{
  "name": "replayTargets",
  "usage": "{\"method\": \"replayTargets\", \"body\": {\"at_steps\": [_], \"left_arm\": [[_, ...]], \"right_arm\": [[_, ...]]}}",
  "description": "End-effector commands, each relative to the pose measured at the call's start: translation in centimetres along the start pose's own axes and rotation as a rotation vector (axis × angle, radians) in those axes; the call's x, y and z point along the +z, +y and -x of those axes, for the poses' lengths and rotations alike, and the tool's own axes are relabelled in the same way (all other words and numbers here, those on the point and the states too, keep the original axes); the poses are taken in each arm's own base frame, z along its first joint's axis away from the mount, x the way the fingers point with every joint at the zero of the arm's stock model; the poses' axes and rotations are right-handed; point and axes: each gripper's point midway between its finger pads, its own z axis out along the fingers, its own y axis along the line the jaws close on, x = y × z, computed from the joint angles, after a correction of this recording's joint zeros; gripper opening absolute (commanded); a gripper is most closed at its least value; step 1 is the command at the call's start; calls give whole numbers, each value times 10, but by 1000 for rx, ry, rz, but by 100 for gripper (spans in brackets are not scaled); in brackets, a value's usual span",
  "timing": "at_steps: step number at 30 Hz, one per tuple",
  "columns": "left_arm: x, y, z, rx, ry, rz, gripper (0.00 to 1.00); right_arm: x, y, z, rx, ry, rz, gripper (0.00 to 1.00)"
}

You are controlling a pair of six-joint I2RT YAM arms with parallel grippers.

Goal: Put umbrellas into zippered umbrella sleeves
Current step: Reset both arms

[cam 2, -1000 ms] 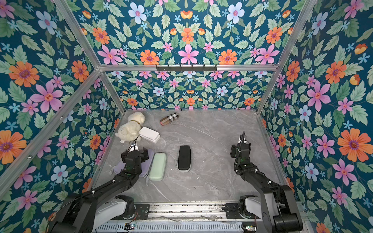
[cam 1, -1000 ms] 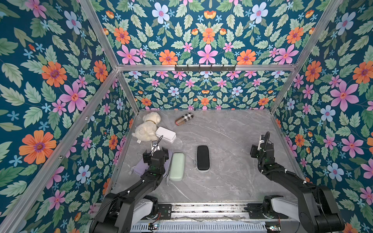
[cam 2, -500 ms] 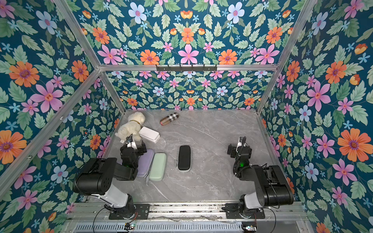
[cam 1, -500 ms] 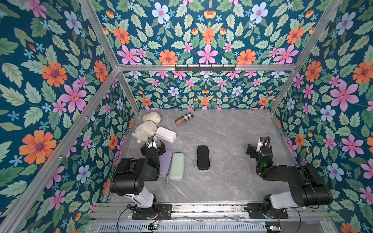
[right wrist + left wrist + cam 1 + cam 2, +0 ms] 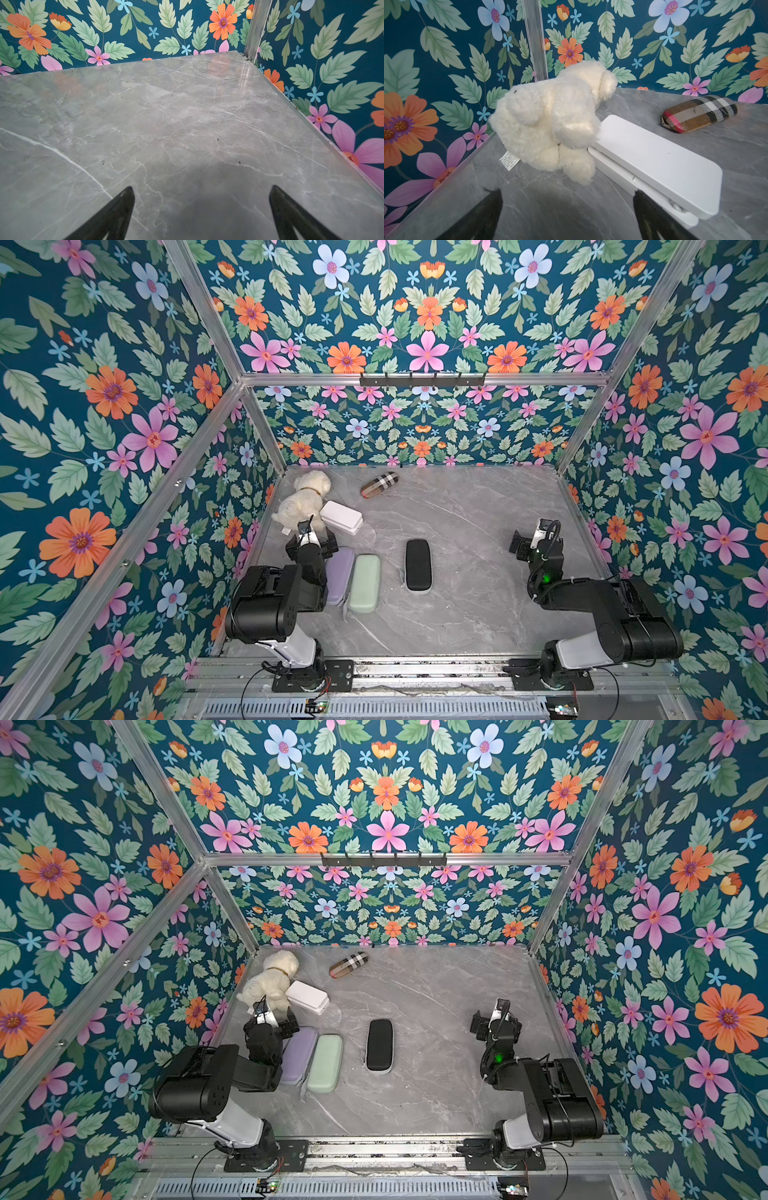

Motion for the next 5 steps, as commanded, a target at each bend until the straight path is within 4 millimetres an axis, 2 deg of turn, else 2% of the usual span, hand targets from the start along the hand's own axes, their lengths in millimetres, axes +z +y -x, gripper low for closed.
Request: {"method": "replayTargets", "body": {"at_steps": [1, 5], "left_arm": [[0, 0, 6, -13, -24, 2, 100], [0, 0, 6, -13, -24, 3, 100]], "right_arm": [[-2, 3, 15, -10, -71, 3, 100], [-1, 4, 14, -1, -59, 9, 99]]}}
